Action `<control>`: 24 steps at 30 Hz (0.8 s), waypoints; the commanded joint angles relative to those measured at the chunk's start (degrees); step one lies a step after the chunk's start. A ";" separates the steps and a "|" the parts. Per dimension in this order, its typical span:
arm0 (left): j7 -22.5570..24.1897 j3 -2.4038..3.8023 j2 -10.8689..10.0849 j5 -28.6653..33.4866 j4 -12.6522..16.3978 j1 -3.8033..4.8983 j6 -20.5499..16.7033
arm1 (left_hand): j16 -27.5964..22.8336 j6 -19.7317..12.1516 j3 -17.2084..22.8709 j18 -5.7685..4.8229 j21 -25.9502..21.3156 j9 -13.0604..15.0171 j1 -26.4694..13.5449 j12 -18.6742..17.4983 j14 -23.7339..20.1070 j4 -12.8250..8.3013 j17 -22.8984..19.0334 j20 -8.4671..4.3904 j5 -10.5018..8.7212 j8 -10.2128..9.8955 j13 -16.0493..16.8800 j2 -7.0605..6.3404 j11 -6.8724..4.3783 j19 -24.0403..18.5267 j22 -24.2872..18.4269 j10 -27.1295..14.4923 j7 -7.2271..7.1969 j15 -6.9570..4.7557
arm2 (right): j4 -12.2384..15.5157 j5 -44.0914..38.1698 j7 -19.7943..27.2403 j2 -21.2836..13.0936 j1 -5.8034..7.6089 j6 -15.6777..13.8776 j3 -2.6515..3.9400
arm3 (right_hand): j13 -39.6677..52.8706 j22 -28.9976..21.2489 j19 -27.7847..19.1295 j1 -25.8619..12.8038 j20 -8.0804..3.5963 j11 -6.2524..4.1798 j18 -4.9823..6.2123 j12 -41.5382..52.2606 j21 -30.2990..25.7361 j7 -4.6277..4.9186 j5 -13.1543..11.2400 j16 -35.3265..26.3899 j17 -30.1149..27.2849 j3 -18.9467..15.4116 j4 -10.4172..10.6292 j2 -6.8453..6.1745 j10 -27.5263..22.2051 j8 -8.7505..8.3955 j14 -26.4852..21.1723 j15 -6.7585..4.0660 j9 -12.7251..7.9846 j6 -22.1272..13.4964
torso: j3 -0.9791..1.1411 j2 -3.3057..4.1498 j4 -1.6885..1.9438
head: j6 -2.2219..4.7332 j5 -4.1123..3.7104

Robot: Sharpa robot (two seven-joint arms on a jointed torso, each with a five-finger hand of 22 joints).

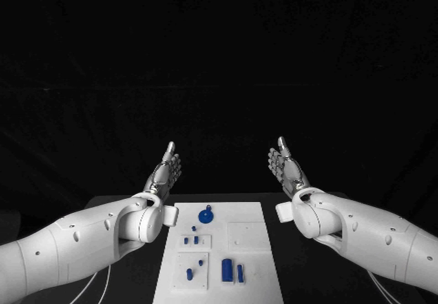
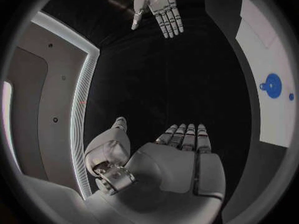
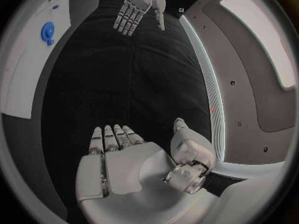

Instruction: Assemble the parts on the task board

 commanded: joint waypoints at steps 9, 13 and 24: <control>6.48 2.12 -3.71 2.84 13.17 -2.58 -17.17 | -0.40 -3.02 -0.51 -0.85 -0.41 -0.17 -9.06 -0.48 -4.83 0.03 -0.20 -0.26 -0.49 -0.38 -0.18 -0.04 -0.22 -4.19 -0.20 -4.16 -0.28 -0.22 | 14.53 15.18 10.68 -5.17 2.90 -17.14 -6.68 | -0.17 -0.21 -2.13 -4.82 -0.41 -0.29 -0.78 -0.33 -0.41 -0.36 -0.66 -0.31 -0.20 -0.10 0.47 -0.19 -3.34 -0.44 -3.60 -0.31 -0.19 -2.22 | -0.27 -0.50 0.26 | -0.08 -0.23; 6.70 2.27 -3.98 2.95 14.08 -2.77 -17.90 | -0.40 -3.02 -0.51 -0.85 -0.41 -0.17 -9.06 -0.48 -4.83 0.03 -0.20 -0.26 -0.49 -0.38 -0.18 -0.04 -0.22 -4.19 -0.20 -4.16 -0.28 -0.22 | 15.93 16.11 11.27 -5.68 3.20 -18.20 -7.38 | -0.17 -0.21 -2.13 -4.82 -0.41 -0.29 -0.78 -0.33 -0.41 -0.36 -0.66 -0.31 -0.20 -0.10 0.47 -0.19 -3.34 -0.44 -3.60 -0.31 -0.19 -2.22 | -0.27 -0.50 0.26 | -0.08 -0.23; 6.71 2.27 -3.98 2.95 14.09 -2.77 -17.91 | -0.40 -3.02 -0.51 -0.85 -0.41 -0.17 -9.06 -0.48 -4.83 0.03 -0.20 -0.26 -0.49 -0.38 -0.18 -0.04 -0.22 -4.19 -0.20 -4.16 -0.28 -0.22 | 16.09 16.22 11.33 -5.73 3.23 -18.32 -7.46 | -0.17 -0.21 -2.13 -4.82 -0.41 -0.29 -0.78 -0.33 -0.41 -0.36 -0.66 -0.31 -0.20 -0.10 0.47 -0.19 -3.34 -0.44 -3.60 -0.31 -0.19 -2.22 | -0.27 -0.50 0.26 | -0.08 -0.23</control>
